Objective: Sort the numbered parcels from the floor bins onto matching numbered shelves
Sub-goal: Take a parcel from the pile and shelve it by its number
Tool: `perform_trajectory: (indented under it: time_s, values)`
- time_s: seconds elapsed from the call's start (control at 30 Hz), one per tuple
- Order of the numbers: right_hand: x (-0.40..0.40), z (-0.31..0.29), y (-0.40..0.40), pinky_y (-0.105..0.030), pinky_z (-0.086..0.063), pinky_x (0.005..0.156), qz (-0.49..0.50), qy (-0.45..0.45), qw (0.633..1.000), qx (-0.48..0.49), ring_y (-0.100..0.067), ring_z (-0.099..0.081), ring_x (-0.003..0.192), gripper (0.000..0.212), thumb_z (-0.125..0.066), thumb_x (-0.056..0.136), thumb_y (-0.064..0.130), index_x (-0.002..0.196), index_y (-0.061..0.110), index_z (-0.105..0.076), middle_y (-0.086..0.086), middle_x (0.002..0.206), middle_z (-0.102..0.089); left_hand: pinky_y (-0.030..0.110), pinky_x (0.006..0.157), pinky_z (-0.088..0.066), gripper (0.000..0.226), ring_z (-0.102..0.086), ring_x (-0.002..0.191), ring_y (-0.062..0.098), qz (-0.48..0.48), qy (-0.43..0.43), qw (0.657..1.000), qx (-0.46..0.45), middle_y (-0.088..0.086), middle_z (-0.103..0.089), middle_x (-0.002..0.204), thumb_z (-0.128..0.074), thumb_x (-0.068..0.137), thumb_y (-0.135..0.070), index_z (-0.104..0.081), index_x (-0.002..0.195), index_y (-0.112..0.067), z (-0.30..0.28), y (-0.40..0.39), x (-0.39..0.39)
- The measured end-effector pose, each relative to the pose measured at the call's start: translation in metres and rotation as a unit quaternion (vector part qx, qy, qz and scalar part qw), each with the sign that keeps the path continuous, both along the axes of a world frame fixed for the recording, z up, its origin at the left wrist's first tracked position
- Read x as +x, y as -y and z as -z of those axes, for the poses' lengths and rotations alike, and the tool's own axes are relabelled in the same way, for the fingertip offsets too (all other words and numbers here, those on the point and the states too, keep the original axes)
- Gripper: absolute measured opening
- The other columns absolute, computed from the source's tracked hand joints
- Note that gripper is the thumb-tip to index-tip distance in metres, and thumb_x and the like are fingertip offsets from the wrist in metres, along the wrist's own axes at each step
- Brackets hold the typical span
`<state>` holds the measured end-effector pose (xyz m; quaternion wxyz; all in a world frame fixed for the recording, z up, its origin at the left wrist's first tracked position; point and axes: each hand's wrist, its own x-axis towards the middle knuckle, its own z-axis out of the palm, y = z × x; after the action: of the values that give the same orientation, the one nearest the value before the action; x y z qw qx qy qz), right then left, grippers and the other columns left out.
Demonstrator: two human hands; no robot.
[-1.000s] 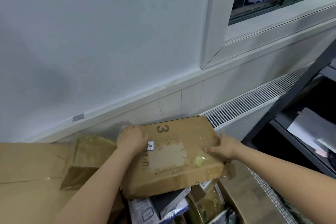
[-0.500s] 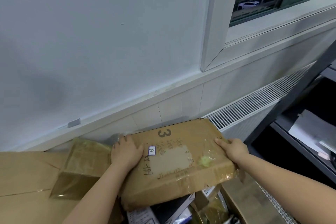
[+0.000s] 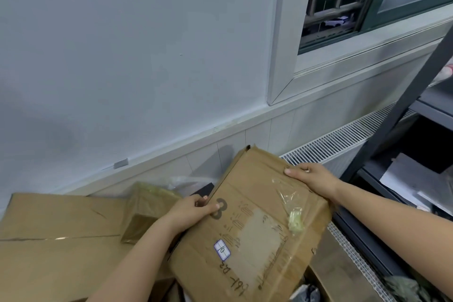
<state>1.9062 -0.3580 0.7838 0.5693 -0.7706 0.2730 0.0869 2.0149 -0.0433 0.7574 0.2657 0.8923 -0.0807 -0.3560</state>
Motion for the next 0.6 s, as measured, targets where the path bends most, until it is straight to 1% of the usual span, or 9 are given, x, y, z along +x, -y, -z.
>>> perform_trajectory:
  time_s: [0.07,0.13,0.23,0.3,0.37,0.4,0.47,0.53,0.6]
  values:
    - [0.005,-0.007,-0.002,-0.039,-0.057,0.086,-0.009,0.011,1.0,-0.014,-0.024,-0.072,0.087,0.035,-0.073,0.081,0.043,0.097,0.011,-0.074,-0.009,0.093,-0.075,0.031,0.097,-0.047,0.079,-0.06,0.108,0.012,0.002,0.011,1.0,0.028,-0.014,-0.061,0.116,-0.062,0.063,-0.079,-0.059,0.121,-0.026,0.003,-0.002,-0.005]
    - [0.01,-0.012,-0.002,-0.041,-0.057,0.087,-0.025,0.017,0.999,-0.036,-0.023,-0.072,0.086,0.035,-0.075,0.079,0.046,0.093,0.014,-0.075,-0.007,0.089,-0.075,0.037,0.098,-0.048,0.089,-0.062,0.106,0.013,-0.032,-0.009,0.999,0.008,-0.011,-0.065,0.115,-0.062,0.052,-0.085,-0.058,0.119,-0.028,0.006,-0.003,-0.011]
    - [0.016,-0.017,0.001,-0.037,-0.055,0.081,-0.049,0.027,0.986,-0.159,-0.018,-0.069,0.085,0.036,-0.072,0.077,0.056,0.09,0.023,-0.073,0.002,0.084,-0.073,0.038,0.093,-0.052,0.072,-0.065,0.099,0.013,-0.078,-0.028,0.994,-0.067,-0.007,-0.066,0.109,-0.071,0.058,-0.075,-0.055,0.107,-0.026,0.009,-0.003,-0.017]
    - [0.017,-0.02,0.001,-0.033,-0.049,0.077,-0.062,0.025,0.967,-0.246,-0.015,-0.063,0.088,0.041,-0.068,0.078,0.06,0.098,0.024,-0.069,0.007,0.088,-0.068,0.038,0.089,-0.055,0.072,-0.068,0.094,0.013,-0.111,-0.032,0.986,-0.12,-0.004,-0.069,0.105,-0.074,0.058,-0.071,-0.055,0.107,-0.022,0.004,-0.002,-0.023]
    - [0.017,-0.02,-0.001,-0.031,-0.045,0.076,-0.068,0.015,0.962,-0.264,-0.016,-0.06,0.091,0.049,-0.067,0.078,0.061,0.109,0.023,-0.065,0.005,0.097,-0.066,0.034,0.085,-0.055,0.062,-0.068,0.092,0.012,-0.128,0.001,0.98,-0.152,-0.004,-0.069,0.103,-0.076,0.067,-0.063,-0.056,0.107,-0.019,-0.004,-0.004,-0.027]
    - [0.018,-0.02,-0.004,-0.031,-0.046,0.078,-0.068,0.013,0.962,-0.264,-0.017,-0.06,0.094,0.055,-0.068,0.076,0.062,0.114,0.023,-0.063,0.003,0.103,-0.066,0.028,0.08,-0.054,0.053,-0.066,0.091,0.01,-0.135,0.027,0.978,-0.156,-0.005,-0.068,0.102,-0.075,0.074,-0.056,-0.056,0.107,-0.018,-0.008,-0.007,-0.027]
    - [0.02,-0.019,-0.011,-0.037,-0.047,0.09,-0.065,0.022,0.953,-0.294,-0.021,-0.056,0.109,0.07,-0.068,0.074,0.065,0.129,0.024,-0.055,-0.001,0.121,-0.062,0.02,0.07,-0.046,0.042,-0.062,0.091,0.009,-0.149,0.074,0.974,-0.155,-0.008,-0.066,0.099,-0.072,0.081,-0.048,-0.056,0.107,-0.019,-0.021,-0.014,-0.027]
    - [0.021,-0.022,-0.021,-0.045,-0.04,0.104,-0.041,0.053,0.94,-0.335,-0.026,-0.045,0.127,0.088,-0.069,0.073,0.066,0.145,0.024,-0.039,-0.005,0.138,-0.051,0.023,0.069,-0.043,0.036,-0.061,0.092,0.014,-0.177,0.099,0.966,-0.159,-0.011,-0.062,0.093,-0.07,0.083,-0.047,-0.055,0.102,-0.02,-0.035,-0.024,-0.027]
    - [0.019,-0.033,-0.036,-0.048,-0.031,0.113,0.0,0.094,0.938,-0.334,-0.027,-0.033,0.138,0.1,-0.07,0.074,0.063,0.152,0.02,-0.025,-0.006,0.151,-0.036,0.027,0.076,-0.044,0.043,-0.062,0.095,0.017,-0.212,0.118,0.956,-0.162,-0.011,-0.062,0.089,-0.07,0.08,-0.055,-0.056,0.098,-0.019,-0.048,-0.036,-0.024]
